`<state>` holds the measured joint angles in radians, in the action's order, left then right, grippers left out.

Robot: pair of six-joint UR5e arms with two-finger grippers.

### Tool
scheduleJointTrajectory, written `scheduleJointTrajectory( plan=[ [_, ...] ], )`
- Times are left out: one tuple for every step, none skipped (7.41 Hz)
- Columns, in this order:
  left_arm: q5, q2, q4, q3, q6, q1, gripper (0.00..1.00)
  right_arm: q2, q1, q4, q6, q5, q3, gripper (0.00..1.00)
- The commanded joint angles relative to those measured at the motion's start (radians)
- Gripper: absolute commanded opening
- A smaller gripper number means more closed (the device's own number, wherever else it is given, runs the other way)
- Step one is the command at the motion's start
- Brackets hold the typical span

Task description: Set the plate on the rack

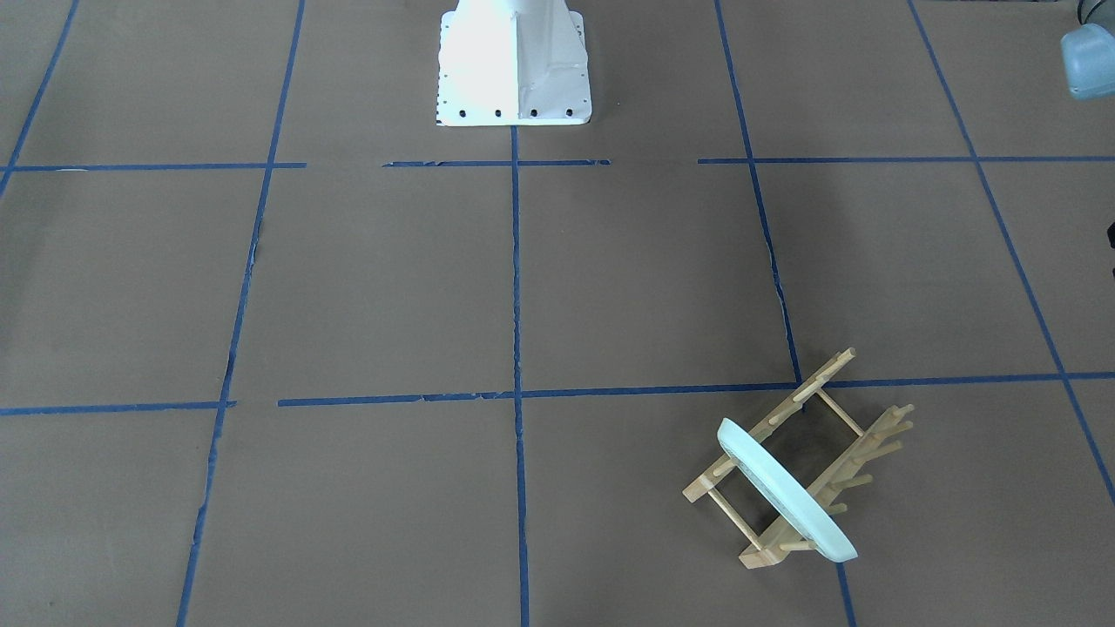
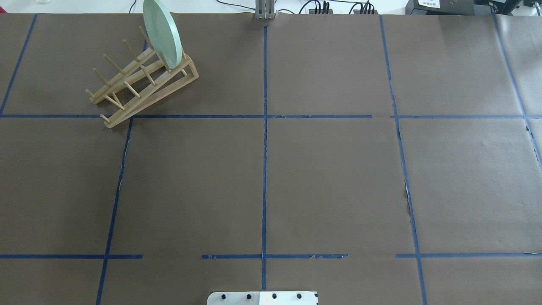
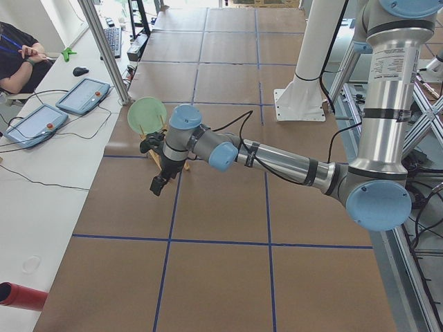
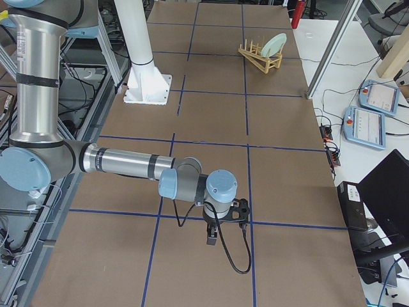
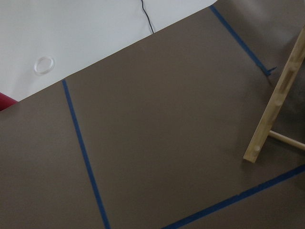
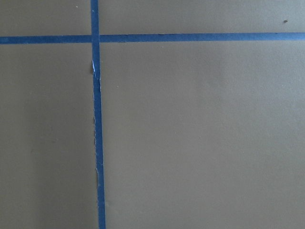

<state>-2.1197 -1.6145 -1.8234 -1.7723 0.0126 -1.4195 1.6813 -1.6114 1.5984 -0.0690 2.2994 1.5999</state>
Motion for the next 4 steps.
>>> scheduleJointTrajectory(
  plan=[
    [-0.156, 0.018, 0.125, 0.078, -0.036, -0.114, 1.0, 0.0, 0.001, 0.0, 0.0, 0.0, 0.0, 1.0],
    [-0.207, 0.019, 0.165, 0.14, -0.036, -0.139, 1.0, 0.0, 0.001, 0.0, 0.0, 0.0, 0.0, 1.0],
    [-0.271, 0.019, 0.226, 0.18, -0.036, -0.171, 1.0, 0.0, 0.001, 0.0, 0.0, 0.0, 0.0, 1.0],
    [-0.288, 0.019, 0.261, 0.2, -0.036, -0.173, 1.0, 0.0, 0.001, 0.0, 0.0, 0.0, 0.0, 1.0]
  ],
)
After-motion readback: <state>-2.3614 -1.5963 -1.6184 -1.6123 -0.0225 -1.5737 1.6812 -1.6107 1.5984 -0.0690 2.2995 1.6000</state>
